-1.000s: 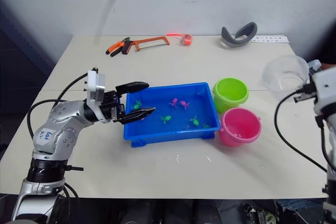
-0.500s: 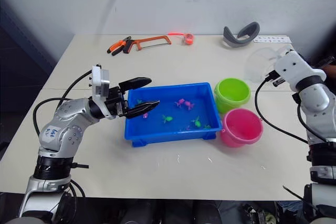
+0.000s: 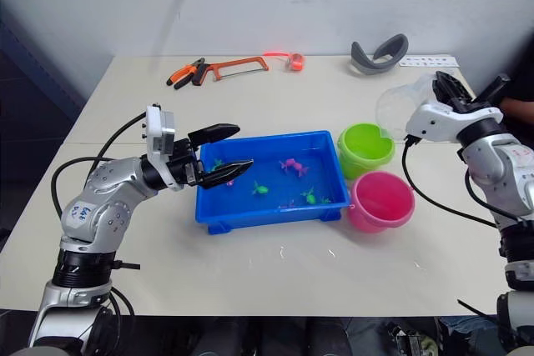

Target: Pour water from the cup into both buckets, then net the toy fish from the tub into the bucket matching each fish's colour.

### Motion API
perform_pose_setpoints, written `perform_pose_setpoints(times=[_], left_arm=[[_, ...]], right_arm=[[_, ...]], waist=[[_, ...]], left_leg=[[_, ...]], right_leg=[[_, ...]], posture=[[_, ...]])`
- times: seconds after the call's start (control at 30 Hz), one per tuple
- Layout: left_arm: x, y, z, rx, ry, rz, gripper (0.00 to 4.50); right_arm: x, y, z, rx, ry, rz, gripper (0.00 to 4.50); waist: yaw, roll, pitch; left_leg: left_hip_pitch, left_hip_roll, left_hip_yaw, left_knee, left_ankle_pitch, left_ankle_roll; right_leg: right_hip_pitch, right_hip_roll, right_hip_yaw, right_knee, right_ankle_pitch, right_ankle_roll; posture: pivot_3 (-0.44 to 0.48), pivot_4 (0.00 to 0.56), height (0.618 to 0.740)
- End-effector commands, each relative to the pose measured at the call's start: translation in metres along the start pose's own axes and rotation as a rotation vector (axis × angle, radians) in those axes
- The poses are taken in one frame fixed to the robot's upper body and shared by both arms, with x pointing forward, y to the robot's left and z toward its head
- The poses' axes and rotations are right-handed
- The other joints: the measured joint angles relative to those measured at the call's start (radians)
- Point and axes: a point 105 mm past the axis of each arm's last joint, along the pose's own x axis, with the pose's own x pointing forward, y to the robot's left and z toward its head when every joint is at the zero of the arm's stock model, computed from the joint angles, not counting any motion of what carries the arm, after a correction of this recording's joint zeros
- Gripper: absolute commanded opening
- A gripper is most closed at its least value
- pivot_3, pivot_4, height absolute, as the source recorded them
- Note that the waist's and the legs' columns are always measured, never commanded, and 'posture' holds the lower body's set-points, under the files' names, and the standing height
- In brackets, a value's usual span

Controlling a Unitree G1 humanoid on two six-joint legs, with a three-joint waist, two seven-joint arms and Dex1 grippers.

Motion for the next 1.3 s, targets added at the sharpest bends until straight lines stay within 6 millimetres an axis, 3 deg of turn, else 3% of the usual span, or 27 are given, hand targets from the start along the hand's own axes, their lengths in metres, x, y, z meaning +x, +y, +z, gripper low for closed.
perform_pose_setpoints(times=[0.03, 0.6, 0.87, 1.0, 1.13, 1.23, 1.3], left_arm=[[0.001, -0.006, 0.007, 0.049, -0.003, -0.014, 4.5], [0.004, -0.011, 0.005, 0.057, 0.005, -0.023, 4.5], [0.003, -0.011, 0.004, 0.055, 0.004, -0.02, 4.5], [0.0, -0.012, 0.005, 0.056, -0.008, -0.026, 4.5], [-0.005, -0.015, 0.007, 0.041, -0.027, -0.04, 4.5], [-0.009, -0.017, 0.005, 0.044, -0.007, -0.054, 4.5], [-0.011, -0.019, 0.007, 0.047, -0.01, -0.065, 4.5]], right_arm=[[0.001, -0.022, 0.006, -0.104, -0.063, -0.106, 0.07], [0.015, -0.014, 0.011, -0.207, -0.124, -0.183, 0.07], [0.015, -0.017, 0.007, -0.151, -0.115, -0.196, 0.07], [0.011, -0.012, 0.007, 0.061, -0.094, -0.172, 0.07], [0.007, -0.006, -0.001, 0.413, -0.043, -0.155, 0.07], [-0.004, -0.018, -0.031, 0.617, 0.066, -0.243, 0.07], [-0.015, -0.016, -0.055, 0.814, 0.16, -0.257, 0.07]], waist=[[-0.004, 0.0, 0.0], [-0.01, 0.0, 0.0], [-0.01, 0.0, 0.0], [-0.01, 0.0, 0.001], [-0.009, -0.003, 0.002], [-0.007, -0.002, 0.003], [-0.002, -0.002, 0.003]], left_leg=[[0.0, 0.0, 0.0, 0.0, 0.0, 0.0], [0.0, 0.0, 0.0, 0.0, 0.001, -0.001], [0.0, 0.0, 0.0, 0.0, 0.001, -0.001], [0.0, 0.0, 0.0, -0.001, 0.001, -0.001], [0.0, 0.001, -0.001, 0.0, 0.001, -0.001], [0.0, 0.001, -0.001, 0.0, 0.001, -0.001], [0.0, 0.0, -0.001, 0.0, 0.001, -0.001]], right_leg=[[0.0, 0.0, 0.0, 0.0, 0.0, 0.0], [0.0, 0.0, 0.0, 0.0, 0.0, 0.0], [0.0, 0.0, 0.0, 0.0, 0.0, 0.0], [0.0, 0.001, 0.0, 0.0, 0.0, 0.0], [0.001, 0.001, 0.0, 0.0, 0.0, 0.0], [0.001, 0.0, 0.0, 0.001, 0.0, 0.0], [0.001, 0.0, -0.001, 0.0, 0.0, 0.0]], posture=[[0.0, 0.15, 0.74], [0.0, 0.15, 0.74], [0.0, 0.15, 0.74], [0.0, 0.15, 0.74], [0.0, 0.15, 0.74], [0.0, 0.15, 0.74], [0.0, 0.15, 0.74]])
